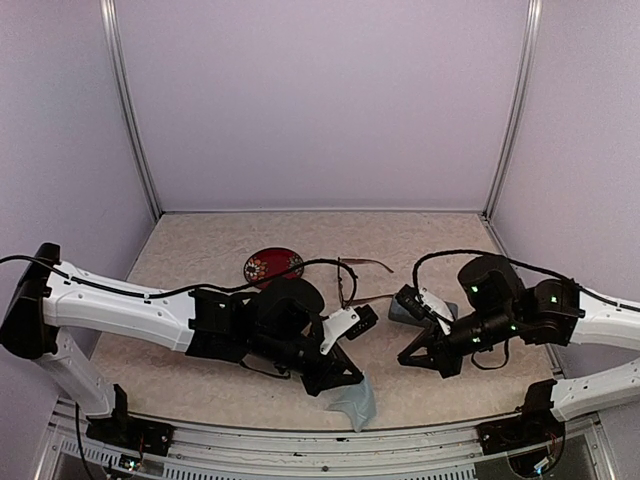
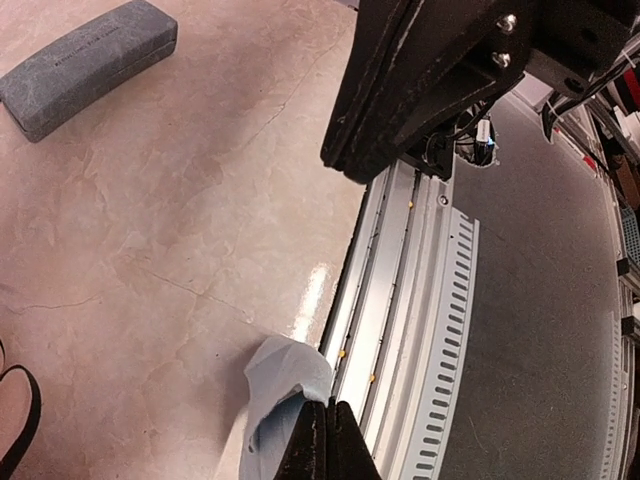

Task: Organize the sunglasses
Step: Adjust the glasses cleaning cloth at the center of the board.

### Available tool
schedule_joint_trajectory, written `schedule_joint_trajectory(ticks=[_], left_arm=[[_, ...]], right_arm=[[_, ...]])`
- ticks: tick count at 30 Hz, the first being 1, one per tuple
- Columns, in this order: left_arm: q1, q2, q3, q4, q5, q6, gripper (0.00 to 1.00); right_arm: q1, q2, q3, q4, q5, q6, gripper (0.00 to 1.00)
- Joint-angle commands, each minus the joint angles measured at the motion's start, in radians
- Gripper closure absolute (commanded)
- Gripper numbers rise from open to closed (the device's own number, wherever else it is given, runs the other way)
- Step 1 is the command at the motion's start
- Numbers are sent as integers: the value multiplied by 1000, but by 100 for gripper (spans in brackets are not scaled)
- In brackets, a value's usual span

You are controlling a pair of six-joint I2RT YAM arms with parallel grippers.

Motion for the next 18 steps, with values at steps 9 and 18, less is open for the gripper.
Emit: schedule_joint_trajectory(ticks=[9, 18], left_arm=[[108, 22, -128, 1, 28, -112, 100], [108, 25, -272, -22, 111, -132, 100]], right_arm=[[-94, 164, -102, 204, 58, 114, 92], [-109, 379, -92, 359, -53, 92, 80]])
